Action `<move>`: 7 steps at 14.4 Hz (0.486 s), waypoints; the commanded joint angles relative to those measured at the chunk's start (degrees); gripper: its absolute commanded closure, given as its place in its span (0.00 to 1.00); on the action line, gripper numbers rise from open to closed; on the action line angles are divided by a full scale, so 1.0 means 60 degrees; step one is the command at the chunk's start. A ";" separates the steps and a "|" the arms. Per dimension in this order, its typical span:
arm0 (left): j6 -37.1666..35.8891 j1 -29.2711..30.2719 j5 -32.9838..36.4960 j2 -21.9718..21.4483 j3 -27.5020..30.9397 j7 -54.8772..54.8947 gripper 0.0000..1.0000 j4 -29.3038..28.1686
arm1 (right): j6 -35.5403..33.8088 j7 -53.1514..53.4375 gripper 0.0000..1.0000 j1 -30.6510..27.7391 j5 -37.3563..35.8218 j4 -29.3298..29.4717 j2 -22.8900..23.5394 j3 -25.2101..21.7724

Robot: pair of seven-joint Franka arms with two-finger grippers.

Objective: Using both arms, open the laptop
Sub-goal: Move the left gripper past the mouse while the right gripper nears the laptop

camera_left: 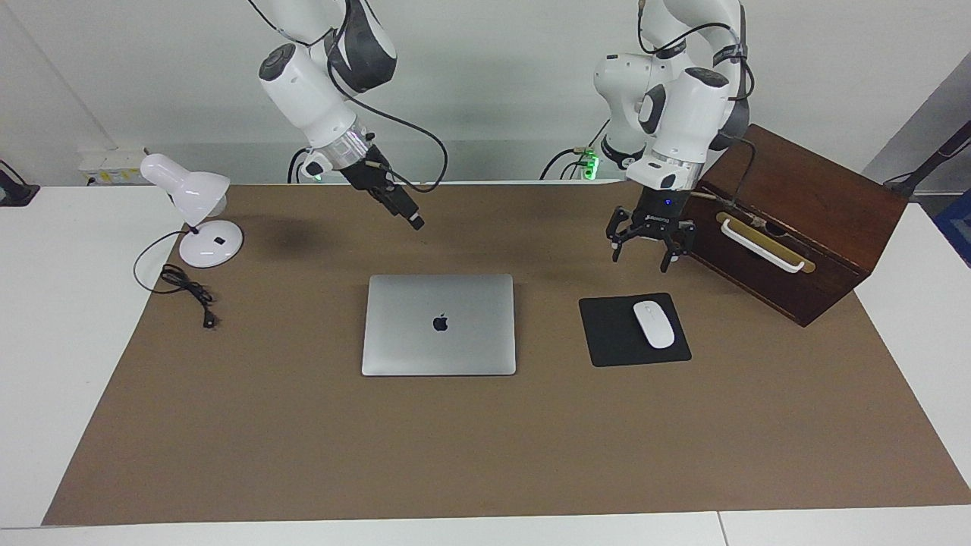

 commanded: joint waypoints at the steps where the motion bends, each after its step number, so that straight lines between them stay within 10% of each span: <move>1: 0.1626 -0.0950 -0.0191 0.0304 0.0111 -0.0914 0.00 -0.0673 | 0.0727 0.0012 0.00 0.0044 0.0228 -0.0757 -0.0334 0.0030; 7: 0.4395 -0.2108 -0.0192 0.1299 0.0126 -0.1167 0.00 -0.1494 | 0.1533 -0.0004 0.00 0.0293 0.0287 -0.1170 -0.0247 0.0045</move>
